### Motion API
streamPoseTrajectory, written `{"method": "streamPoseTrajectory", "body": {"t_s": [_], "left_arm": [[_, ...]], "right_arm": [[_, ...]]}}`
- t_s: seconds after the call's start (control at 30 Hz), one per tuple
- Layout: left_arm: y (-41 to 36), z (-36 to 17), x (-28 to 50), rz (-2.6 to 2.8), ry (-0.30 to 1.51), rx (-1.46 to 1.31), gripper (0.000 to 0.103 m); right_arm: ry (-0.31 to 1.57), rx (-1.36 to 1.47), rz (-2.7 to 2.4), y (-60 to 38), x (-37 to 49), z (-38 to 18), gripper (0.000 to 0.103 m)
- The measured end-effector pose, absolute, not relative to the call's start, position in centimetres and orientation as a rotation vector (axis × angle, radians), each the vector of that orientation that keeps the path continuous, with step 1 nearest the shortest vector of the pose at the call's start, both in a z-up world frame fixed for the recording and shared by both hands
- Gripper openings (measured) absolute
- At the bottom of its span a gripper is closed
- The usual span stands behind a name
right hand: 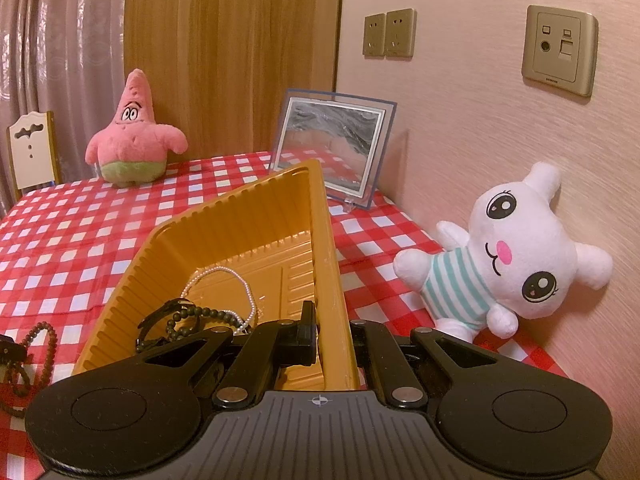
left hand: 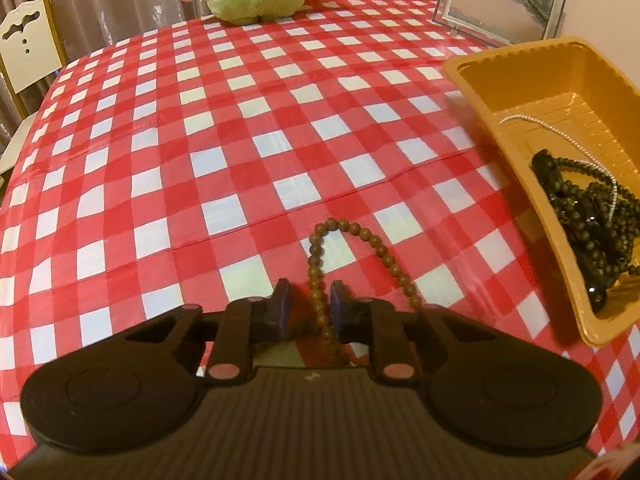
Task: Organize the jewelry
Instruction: 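Grasp the last brown bead necklace with the left tool, then lift the brown necklace into the orange tray and open the left tool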
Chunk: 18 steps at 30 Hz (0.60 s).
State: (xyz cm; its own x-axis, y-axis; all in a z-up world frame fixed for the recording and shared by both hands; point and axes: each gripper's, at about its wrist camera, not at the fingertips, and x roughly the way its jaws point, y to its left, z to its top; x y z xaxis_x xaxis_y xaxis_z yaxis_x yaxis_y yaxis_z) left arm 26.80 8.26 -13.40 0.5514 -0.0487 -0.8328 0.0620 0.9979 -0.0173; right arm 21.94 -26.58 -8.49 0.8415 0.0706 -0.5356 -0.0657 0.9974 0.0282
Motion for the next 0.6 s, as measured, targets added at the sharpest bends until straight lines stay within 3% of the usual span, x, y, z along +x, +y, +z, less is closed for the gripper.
{"method": "streamPoseTrajectory", "body": {"t_s": [0.1, 0.3, 0.6], "left_arm": [[8.2, -13.4, 26.8, -0.086, 0.986, 0.026, 0.007], [8.5, -11.5, 26.3, -0.115, 0.952, -0.004, 0.006], [9.9, -1.8, 24.1, -0.174, 0.739, -0.033, 0.006]], "right_arm": [[0.568, 0.009, 0.072, -26.7, 22.0, -8.6, 0.005], [0.567, 0.008, 0.072, -26.6, 22.0, -8.6, 0.005], [0.564, 0.010, 0.078, -26.7, 22.0, -8.9, 0.005]]}}
